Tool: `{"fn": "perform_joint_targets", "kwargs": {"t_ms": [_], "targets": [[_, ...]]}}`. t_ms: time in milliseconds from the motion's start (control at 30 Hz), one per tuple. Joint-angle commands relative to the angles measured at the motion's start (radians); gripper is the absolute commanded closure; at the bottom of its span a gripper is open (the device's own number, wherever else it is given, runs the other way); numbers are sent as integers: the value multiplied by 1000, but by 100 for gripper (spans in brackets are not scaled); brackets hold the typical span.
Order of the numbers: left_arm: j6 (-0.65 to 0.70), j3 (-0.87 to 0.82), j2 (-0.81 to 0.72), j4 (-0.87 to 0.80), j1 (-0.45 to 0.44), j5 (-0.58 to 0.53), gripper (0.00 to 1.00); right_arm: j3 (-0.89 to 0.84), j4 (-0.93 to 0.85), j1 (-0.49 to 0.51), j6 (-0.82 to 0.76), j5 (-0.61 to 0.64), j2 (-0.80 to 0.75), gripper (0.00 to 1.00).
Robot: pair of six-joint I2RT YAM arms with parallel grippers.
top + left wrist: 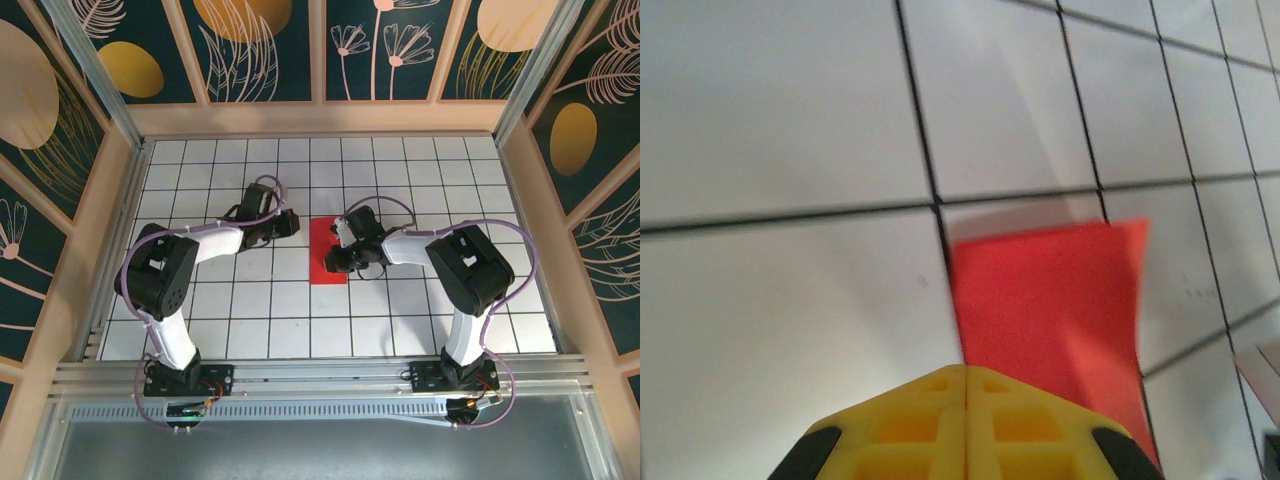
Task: Fold a paper plane with a square sheet of paper (fold left side to right side)
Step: First fold the square sheet of paper in half at the center of the table.
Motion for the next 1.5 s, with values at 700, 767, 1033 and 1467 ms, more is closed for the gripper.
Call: {"fn": "perform_joint_targets", "kwargs": {"t_ms": [700,767,1033,1467], "targets": [[-40,173,235,25,-75,-72,92,-57,-265,-3,-53,90,88,100],[-41,174,246,29,-70,-80,92,-59,-266,-2,-53,91,92,100],[-51,171,270,35,-41,-109,92,-63,-270,-3,-56,91,95,100],[-31,252,311,-15,9,-179,92,-74,-267,-5,-59,87,95,100]]}}
